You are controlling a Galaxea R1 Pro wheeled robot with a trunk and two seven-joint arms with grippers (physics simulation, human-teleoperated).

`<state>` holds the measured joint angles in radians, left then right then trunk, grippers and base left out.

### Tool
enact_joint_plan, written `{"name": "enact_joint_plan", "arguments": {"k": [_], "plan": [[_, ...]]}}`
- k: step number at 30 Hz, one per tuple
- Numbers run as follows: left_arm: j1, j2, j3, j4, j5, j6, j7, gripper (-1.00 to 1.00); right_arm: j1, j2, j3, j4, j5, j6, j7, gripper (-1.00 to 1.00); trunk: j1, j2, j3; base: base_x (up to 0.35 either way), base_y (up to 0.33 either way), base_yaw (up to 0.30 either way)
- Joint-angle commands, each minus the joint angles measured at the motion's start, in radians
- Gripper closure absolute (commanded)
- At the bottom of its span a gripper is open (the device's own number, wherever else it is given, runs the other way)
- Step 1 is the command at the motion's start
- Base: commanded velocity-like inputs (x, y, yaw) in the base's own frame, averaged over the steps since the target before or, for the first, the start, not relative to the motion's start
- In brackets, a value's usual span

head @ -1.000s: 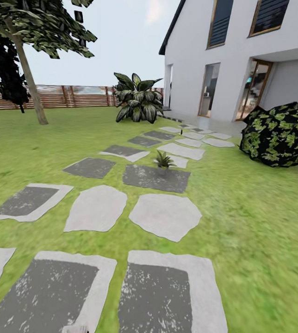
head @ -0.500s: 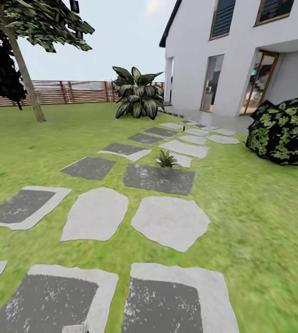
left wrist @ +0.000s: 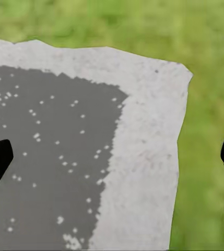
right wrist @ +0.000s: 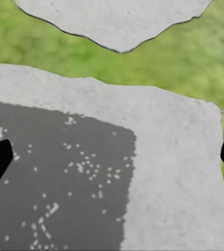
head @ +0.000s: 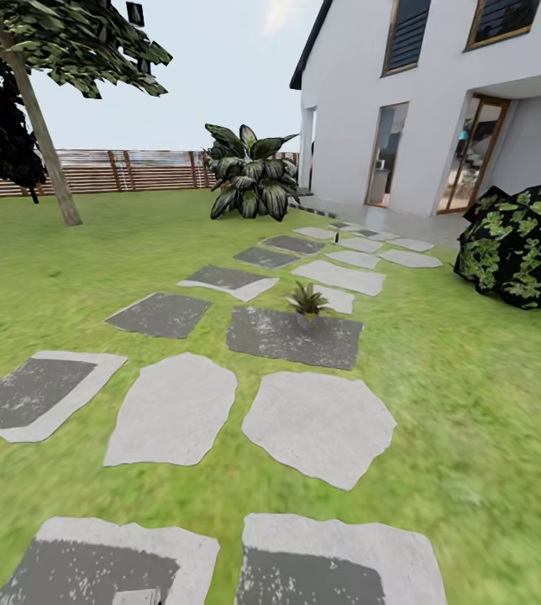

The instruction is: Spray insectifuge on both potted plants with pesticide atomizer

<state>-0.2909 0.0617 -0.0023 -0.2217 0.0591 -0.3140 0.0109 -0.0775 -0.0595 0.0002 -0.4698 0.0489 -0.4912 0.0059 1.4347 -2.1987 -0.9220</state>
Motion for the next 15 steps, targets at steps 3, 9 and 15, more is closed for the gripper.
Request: {"name": "enact_joint_plan", "arguments": {"k": [3,9,15], "plan": [[0.000,0.000,-0.001,0.001,0.006,-0.003,0.000,-1.00,0.000,0.000,0.000,0.000,0.005,-0.003,0.000,-1.00,0.000,0.000,-0.001,0.334,0.098,0.000],[0.000,0.000,-0.001,0.001,0.007,-0.003,0.000,-1.00,0.000,0.000,0.000,0.000,0.005,-0.003,0.000,-1.00,0.000,0.000,-0.001,0.335,0.098,0.000],[-0.001,0.000,-0.001,0.001,0.006,-0.003,0.000,-1.00,-0.001,0.000,-0.001,-0.001,0.005,-0.003,0.000,-1.00,0.000,0.000,-0.001,0.335,0.098,0.000]]}}
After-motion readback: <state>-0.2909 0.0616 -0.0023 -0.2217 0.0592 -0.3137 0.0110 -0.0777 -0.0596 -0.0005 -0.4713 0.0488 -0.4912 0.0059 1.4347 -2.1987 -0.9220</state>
